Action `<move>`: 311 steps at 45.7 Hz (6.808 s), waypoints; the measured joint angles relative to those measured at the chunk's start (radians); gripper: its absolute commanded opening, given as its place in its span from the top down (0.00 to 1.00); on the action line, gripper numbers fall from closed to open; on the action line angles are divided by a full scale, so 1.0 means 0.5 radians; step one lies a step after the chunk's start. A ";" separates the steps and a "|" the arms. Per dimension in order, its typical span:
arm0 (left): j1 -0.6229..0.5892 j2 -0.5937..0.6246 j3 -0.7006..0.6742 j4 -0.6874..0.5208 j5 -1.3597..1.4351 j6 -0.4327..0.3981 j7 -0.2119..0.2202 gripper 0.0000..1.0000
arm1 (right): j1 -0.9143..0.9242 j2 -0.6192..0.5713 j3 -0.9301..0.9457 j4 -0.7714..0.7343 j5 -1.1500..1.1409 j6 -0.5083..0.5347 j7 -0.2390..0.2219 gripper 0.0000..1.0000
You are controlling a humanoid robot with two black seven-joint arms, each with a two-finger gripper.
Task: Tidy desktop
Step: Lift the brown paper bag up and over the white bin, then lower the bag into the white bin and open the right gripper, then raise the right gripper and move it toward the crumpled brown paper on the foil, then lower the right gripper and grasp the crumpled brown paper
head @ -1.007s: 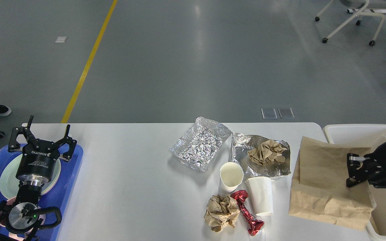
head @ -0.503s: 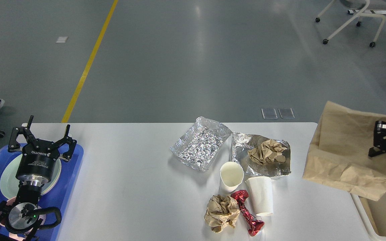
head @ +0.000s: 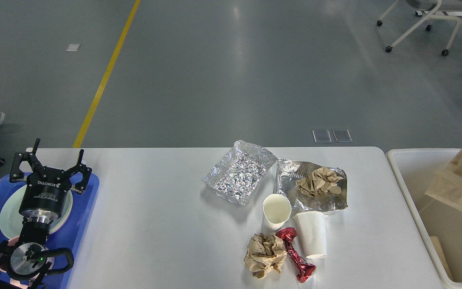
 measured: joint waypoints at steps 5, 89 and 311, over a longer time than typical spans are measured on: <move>0.000 0.000 0.000 0.000 0.001 0.000 0.000 0.04 | -0.415 0.021 0.283 -0.230 -0.002 -0.207 0.000 1.00; -0.001 0.000 0.000 0.000 0.000 0.000 0.000 0.04 | -2.068 0.901 1.293 -1.473 -0.041 -1.067 -0.046 0.00; 0.000 0.000 0.000 0.000 0.000 0.000 0.002 0.04 | -0.908 1.687 0.787 -0.882 0.167 -0.384 -0.414 1.00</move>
